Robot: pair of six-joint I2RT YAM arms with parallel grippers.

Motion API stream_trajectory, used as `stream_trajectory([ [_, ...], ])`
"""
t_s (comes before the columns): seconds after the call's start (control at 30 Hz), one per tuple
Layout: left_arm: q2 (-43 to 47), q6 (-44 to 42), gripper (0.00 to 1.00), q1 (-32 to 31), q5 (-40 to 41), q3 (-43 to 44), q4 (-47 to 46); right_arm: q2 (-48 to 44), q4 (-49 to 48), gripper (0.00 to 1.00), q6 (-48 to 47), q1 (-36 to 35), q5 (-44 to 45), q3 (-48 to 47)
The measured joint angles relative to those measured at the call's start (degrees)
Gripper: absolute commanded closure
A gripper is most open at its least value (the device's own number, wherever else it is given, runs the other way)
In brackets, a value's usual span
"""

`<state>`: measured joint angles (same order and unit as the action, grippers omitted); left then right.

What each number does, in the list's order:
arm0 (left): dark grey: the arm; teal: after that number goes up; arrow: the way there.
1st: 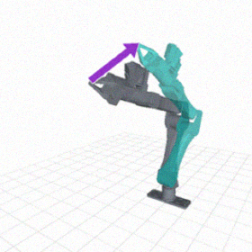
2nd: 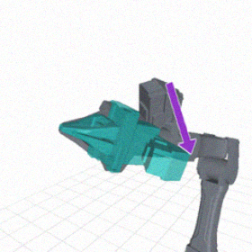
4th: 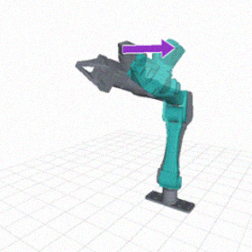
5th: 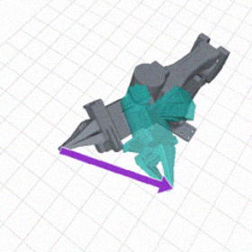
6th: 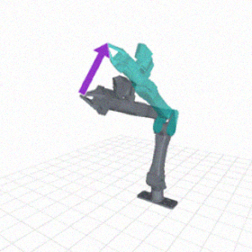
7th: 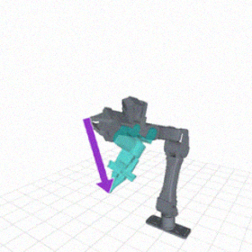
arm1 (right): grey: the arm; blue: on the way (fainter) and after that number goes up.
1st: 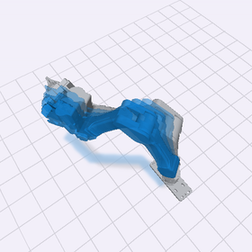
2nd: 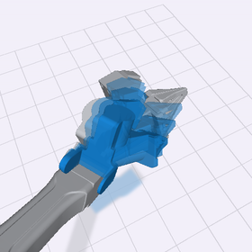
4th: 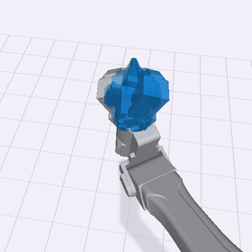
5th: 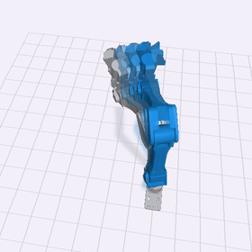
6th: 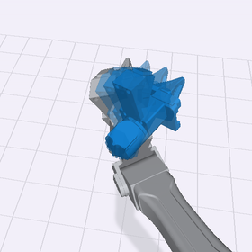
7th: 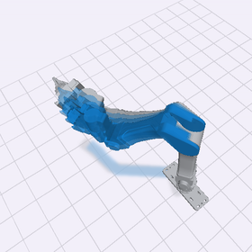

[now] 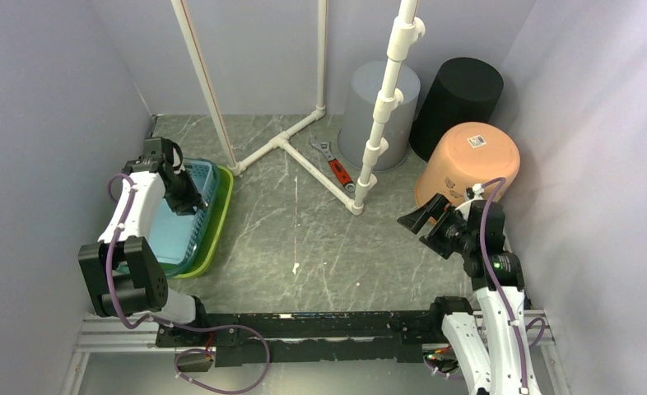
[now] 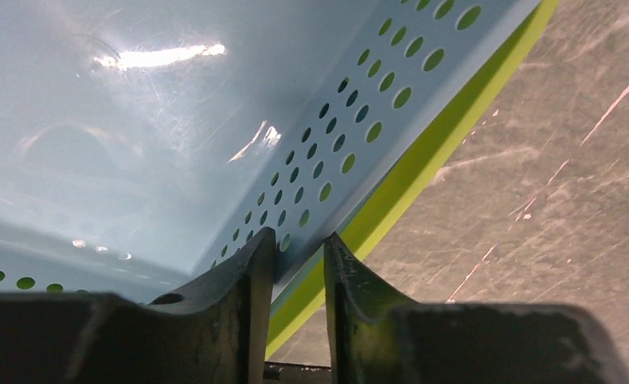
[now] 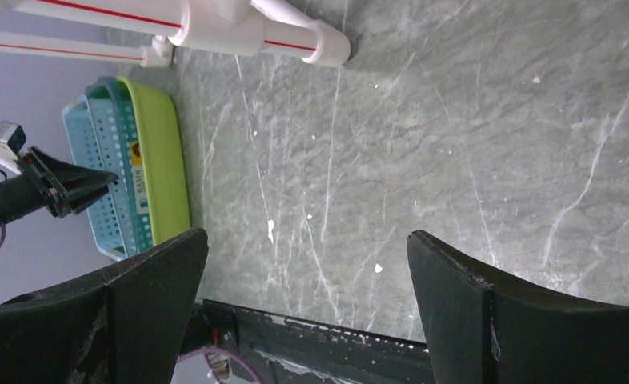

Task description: Turn the large container upside down

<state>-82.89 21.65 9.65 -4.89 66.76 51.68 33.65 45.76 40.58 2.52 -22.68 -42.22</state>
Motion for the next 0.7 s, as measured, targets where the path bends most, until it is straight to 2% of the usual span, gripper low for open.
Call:
stream_trajectory([
  [0.17, 0.02, -1.92, 0.87, 0.00, -3.26, -0.07, -0.39, 0.81, 0.11, 0.00, -0.02, 0.00, -1.25, 0.39],
  [0.37, 0.55, -2.82, 0.90, -1.07, -7.08, -0.94, -2.05, -0.02, 0.04, 0.00, 0.42, 0.00, -1.97, 0.44],
  [0.53, 4.00, -1.33, 0.95, -6.95, -7.34, -3.32, -1.07, -0.04, -0.96, 0.00, 1.49, 0.00, -2.49, 1.03],
  [0.7, 7.85, 2.16, 0.96, -13.97, -8.33, -6.84, 1.01, 1.16, -1.86, 0.00, 1.90, 0.00, -3.52, 1.09],
])
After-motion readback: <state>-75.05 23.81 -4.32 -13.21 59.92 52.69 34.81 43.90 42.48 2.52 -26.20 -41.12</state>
